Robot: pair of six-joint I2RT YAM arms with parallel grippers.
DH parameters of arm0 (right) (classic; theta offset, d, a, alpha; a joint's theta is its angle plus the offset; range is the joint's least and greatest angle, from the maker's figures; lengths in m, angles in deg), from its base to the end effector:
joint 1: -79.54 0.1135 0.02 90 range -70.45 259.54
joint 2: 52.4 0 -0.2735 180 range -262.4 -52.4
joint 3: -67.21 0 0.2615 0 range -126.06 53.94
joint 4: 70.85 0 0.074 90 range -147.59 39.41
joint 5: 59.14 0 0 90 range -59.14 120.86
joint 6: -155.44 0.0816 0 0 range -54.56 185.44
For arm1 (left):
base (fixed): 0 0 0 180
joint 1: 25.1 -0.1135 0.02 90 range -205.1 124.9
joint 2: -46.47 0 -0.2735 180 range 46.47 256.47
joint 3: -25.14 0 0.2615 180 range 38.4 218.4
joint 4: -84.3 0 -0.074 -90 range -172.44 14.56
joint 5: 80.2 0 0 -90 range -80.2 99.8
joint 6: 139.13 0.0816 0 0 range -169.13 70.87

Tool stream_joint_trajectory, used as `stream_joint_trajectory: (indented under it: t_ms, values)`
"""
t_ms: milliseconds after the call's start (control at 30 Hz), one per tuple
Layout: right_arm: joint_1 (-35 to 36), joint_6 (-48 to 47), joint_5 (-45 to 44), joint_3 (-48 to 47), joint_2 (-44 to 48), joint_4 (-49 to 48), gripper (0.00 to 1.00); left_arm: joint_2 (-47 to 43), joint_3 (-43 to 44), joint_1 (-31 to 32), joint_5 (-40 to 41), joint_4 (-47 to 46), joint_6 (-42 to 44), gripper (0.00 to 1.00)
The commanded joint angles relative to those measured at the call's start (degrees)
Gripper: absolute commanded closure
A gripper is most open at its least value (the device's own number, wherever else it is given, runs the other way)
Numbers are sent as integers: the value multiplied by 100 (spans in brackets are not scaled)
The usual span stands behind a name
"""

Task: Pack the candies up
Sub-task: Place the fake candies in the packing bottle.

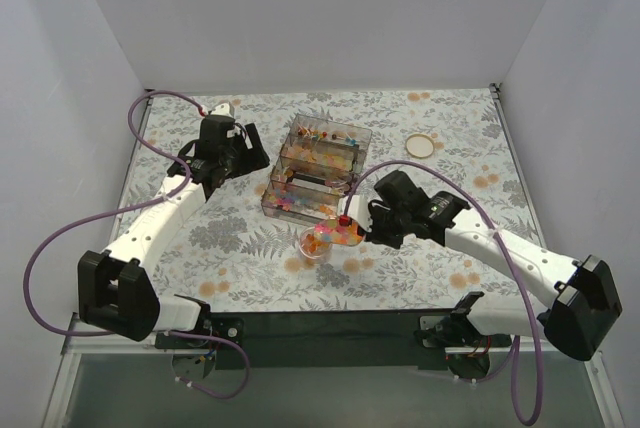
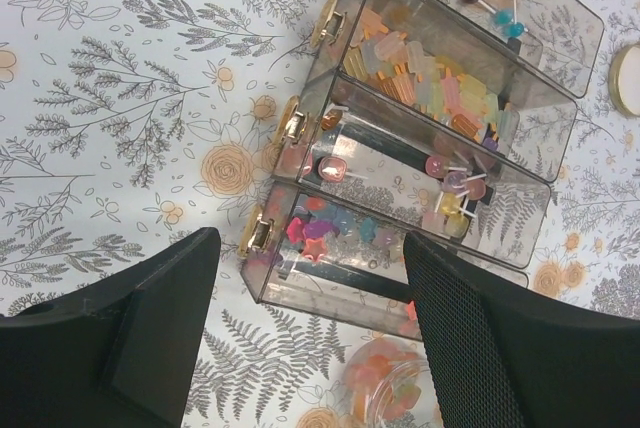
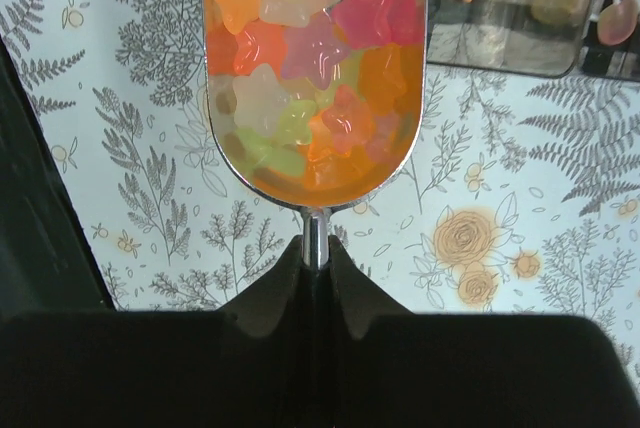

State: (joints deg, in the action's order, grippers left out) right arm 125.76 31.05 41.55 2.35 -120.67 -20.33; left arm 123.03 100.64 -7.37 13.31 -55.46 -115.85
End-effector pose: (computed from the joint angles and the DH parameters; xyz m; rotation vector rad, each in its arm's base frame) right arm 0.1763 0.2058 0.2274 -1.6861 1.8693 0.3186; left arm 0.3203 -0.0972 0.2721 -1.0206 2.1601 -0.6723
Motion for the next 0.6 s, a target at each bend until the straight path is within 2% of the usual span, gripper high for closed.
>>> stream_joint_trajectory:
  t_ms: [0,200,567]
  values:
    - [115,117,-173,44,139,317,99,-141,-54,-16,106,35,98,27]
    - [475,170,-718,-236,-239,773,99,-167,-106,-16,89,0,98,27]
    - [1319,407,-2035,-1448,-1179,1688,99,-237,-221,-16,133,-62,177,27]
